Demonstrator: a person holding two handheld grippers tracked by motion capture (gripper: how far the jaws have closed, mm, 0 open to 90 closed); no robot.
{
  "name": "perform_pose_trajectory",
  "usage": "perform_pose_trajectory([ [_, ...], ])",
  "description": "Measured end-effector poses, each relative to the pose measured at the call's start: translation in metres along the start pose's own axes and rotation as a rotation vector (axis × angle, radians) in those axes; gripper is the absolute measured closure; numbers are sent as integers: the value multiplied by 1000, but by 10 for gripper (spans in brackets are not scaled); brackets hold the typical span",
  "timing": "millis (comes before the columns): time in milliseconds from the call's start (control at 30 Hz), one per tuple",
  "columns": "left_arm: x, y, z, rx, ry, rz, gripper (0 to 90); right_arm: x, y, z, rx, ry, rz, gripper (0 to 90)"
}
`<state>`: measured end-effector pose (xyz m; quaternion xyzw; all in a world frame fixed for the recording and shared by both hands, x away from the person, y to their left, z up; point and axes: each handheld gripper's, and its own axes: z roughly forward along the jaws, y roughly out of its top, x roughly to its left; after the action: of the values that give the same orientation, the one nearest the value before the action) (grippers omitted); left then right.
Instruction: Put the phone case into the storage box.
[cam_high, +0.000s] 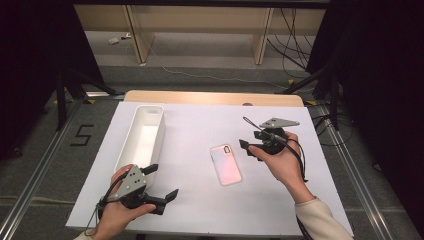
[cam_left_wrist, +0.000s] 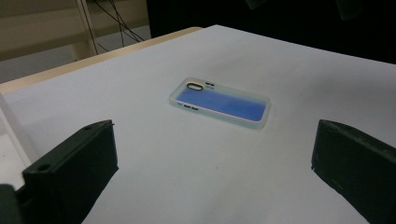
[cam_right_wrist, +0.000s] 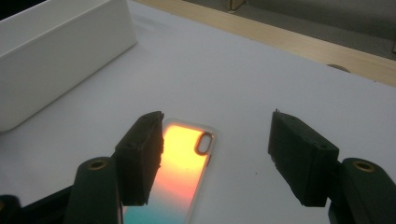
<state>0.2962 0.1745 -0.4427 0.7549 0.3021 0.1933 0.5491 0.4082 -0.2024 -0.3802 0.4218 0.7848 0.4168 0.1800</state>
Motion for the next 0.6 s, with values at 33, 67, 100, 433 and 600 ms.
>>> perform_pose_trajectory([
  [33, 0, 0, 0, -1, -1, -1, 0, 1, 1, 0, 0, 2, 10, 366],
  [67, 0, 0, 0, -2, -3, -1, 0, 1, 2, 1, -7, -1, -6, 365],
  [100, 0, 0, 0, -2, -3, -1, 0, 3, 4, 2, -11, 5, 3, 365],
  [433, 0, 1, 3, -3, -11, -10, 1, 9, 11, 11, 81, 12, 17, 415],
  [600, -1, 1, 3, -3, -13, -8, 1, 11, 10, 28, 146, 10, 4, 419],
])
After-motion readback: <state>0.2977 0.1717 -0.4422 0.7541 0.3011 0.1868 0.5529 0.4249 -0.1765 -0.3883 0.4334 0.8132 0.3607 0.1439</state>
